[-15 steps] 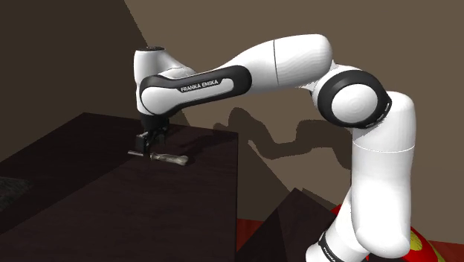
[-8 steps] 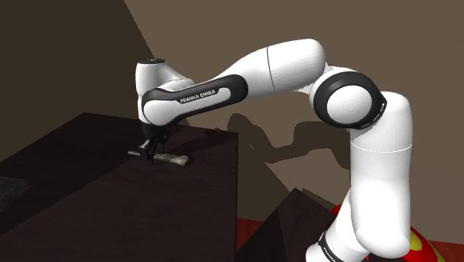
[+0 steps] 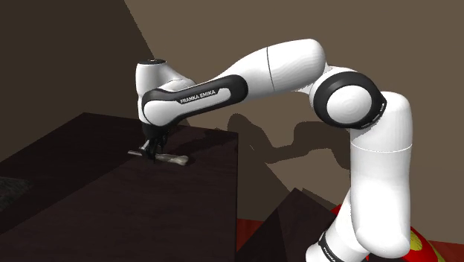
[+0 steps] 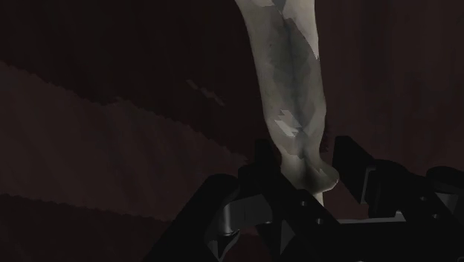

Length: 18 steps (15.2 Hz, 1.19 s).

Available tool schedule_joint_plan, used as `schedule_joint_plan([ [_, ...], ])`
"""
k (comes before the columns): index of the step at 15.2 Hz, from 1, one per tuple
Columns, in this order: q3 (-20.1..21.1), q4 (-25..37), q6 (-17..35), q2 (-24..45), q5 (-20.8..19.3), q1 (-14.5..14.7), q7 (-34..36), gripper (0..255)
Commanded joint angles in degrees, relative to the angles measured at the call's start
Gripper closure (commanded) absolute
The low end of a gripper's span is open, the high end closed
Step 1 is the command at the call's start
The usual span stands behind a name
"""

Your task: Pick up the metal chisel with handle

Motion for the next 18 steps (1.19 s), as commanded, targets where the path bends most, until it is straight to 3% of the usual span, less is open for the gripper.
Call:
schedule_joint_plan([
  [1,0.0,0.1,0.0,0.1,0.0,0.0,0.0,255],
  [18,0.4,8.4,-10.6,-2.3,0.9,0.1,-0.7,255],
])
